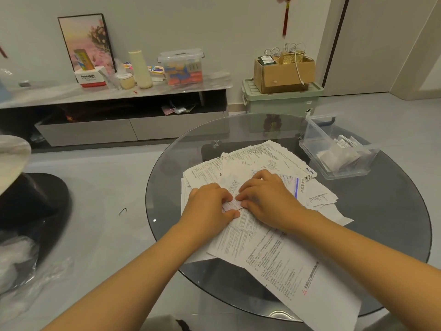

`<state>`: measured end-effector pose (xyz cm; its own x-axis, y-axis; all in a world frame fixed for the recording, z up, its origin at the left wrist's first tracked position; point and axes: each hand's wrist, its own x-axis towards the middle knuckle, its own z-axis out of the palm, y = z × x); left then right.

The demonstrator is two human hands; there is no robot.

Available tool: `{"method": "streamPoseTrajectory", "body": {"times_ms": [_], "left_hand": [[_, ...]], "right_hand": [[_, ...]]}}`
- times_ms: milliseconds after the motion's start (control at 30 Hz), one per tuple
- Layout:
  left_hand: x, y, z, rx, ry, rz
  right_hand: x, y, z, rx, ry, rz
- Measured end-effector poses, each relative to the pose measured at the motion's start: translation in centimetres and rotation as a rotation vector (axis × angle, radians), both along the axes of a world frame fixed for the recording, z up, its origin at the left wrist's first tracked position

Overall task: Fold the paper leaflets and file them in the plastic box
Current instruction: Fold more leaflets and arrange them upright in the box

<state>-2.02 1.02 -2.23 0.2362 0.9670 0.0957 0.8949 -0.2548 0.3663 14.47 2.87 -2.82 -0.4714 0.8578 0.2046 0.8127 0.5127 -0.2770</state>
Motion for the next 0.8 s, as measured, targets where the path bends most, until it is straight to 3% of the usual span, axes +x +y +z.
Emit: {"method": "streamPoseTrajectory", "body": {"times_ms": [133,267,333,467,533,800], "left_hand": [[0.1,0.1,0.7,0.067,0.130,-0.065],[0.7,0.1,1.4,0.157,0.166,-0.087],[1.1,0.4,1.9,0.194,0.055,-0.074],[2.9,1.1,3.7,0.122,-0.484,-0.007],[4.1,1.4,4.4,0.105,-0.618,-0.006],[9.8,4.7,6.3,0.032,-0.667,-0.107]], "right_hand": [[0.4,0.0,0.5,-0.001,-0.078,0.023],[0.4,-0.3,0.3,0.138,0.073,0.018],[0.7,-0.3,1.2,0.172,0.151,-0.038],[2.5,-0.5,4.2,0.079,0.239,-0.163],[3.6,-0.6,5.5,0.040,0.257,-0.177],[9.7,-0.1,8.4,-0.157,0.325,-0.314]]}}
